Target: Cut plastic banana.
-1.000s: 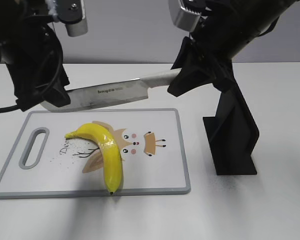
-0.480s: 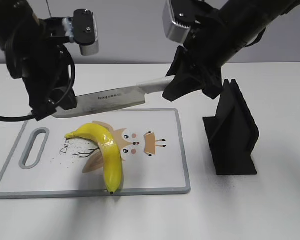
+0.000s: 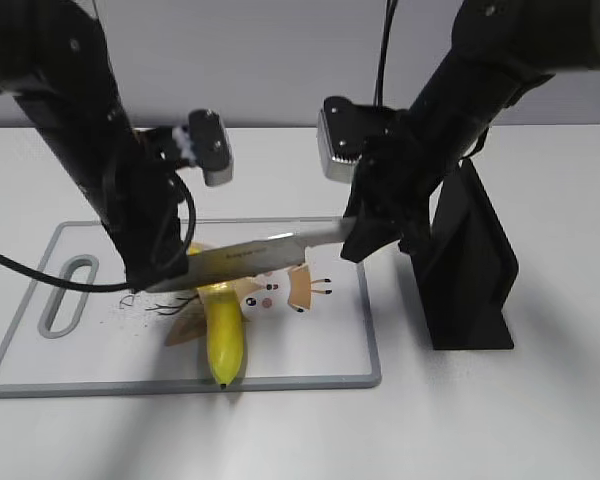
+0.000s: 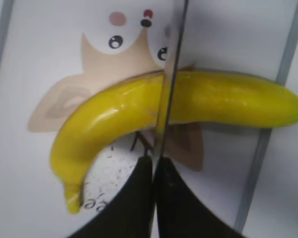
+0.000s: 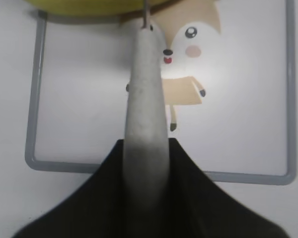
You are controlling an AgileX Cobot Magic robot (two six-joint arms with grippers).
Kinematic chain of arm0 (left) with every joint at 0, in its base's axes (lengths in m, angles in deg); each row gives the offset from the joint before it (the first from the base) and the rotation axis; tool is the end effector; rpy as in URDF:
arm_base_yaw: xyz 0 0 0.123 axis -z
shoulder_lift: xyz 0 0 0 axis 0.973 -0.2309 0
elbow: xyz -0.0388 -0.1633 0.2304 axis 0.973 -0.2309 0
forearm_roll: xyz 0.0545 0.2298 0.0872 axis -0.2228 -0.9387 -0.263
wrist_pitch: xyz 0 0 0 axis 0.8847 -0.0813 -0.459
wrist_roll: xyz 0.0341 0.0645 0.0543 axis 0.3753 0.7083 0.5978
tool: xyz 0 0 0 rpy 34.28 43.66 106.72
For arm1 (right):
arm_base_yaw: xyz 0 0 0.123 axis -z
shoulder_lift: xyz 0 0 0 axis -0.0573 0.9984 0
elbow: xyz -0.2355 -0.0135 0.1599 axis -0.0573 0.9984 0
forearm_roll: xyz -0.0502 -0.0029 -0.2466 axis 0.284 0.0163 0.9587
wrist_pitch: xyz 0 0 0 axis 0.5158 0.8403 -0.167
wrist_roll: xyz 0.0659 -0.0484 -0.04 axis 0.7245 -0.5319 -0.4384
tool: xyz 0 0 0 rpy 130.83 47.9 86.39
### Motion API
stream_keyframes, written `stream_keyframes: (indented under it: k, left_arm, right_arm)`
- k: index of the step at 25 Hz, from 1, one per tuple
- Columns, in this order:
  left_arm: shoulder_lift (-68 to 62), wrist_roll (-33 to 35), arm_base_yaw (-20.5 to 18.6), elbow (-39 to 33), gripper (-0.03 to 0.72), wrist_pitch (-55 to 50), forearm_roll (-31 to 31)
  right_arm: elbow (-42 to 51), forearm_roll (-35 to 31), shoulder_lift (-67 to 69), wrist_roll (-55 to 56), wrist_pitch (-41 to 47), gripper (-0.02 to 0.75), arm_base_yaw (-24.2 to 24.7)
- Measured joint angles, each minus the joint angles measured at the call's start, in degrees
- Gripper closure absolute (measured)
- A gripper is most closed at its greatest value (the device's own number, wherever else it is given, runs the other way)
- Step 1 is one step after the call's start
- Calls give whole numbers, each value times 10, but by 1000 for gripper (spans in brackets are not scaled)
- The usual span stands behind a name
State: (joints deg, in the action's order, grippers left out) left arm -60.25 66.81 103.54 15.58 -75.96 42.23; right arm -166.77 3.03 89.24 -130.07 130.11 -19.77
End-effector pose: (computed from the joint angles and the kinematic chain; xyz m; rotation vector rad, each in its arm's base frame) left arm 0.3155 -0.1788 0.1911 1.9016 2.2077 -0.2031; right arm 0.3571 0.1950 0.1787 -1.9321 1.9411 0.4790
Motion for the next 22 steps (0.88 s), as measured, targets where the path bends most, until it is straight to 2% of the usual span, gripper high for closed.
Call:
stream_keyframes:
  k: [10,22]
  left_arm:
    - [-47,-27,0,-5,694,23,16]
    - [8,-32,2,-15,694,35,-11]
  right_arm:
    - [-1,30,62,-8,-38,545,3]
    - [0,38,-26,-12,-44,545,-4]
